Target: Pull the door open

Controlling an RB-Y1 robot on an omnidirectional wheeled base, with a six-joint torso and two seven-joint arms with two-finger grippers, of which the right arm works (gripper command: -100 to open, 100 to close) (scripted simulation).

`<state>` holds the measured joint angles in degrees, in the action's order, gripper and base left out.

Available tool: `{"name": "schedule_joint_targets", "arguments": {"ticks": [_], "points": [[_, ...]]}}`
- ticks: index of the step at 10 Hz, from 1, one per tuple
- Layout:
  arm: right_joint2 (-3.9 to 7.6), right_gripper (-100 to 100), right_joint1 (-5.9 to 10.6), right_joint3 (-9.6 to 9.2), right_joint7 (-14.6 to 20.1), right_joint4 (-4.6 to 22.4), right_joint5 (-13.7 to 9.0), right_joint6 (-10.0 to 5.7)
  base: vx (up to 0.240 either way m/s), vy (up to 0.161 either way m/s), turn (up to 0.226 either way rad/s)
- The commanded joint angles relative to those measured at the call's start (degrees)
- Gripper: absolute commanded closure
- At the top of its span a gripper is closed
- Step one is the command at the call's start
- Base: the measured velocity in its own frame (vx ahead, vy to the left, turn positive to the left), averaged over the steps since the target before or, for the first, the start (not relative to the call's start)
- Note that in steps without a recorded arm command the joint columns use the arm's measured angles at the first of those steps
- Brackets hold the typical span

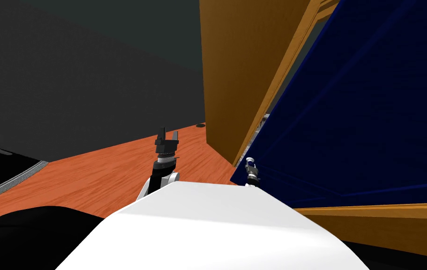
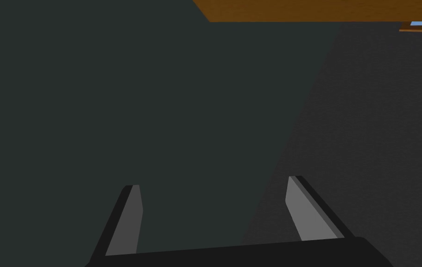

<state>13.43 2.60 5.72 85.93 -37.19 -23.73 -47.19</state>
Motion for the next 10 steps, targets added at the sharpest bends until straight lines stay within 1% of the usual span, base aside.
{"name": "schedule_joint_targets", "arguments": {"ticks": [1, 5, 6, 7, 9, 10], "points": [[0.79, 100, -0.31, -1.12, 1.74, -0.47, 0.57, -0.17, -0.201, -0.034, 0.124], [2.66, 100, -1.21, -3.77, 5.61, -0.83, 1.9, -0.31, -0.227, -0.021, 0.139], [2.41, 100, -1.28, -3.32, 4.89, -1.05, 1.68, -0.03, -0.091, -0.015, 0.033], [2.82, 100, -1.84, -4.36, 6.02, -1.19, 2.3, -0.22, -0.139, -0.015, 0.07], [3.48, 100, -2.29, -5.36, 7.22, -1.48, 2.93, -0.64, -0.213, -0.033, 0.104], [4.06, 100, -2.69, -6.24, 8.26, -1.72, 3.49, -1.01, -0.249, -0.025, 0.109]]}}
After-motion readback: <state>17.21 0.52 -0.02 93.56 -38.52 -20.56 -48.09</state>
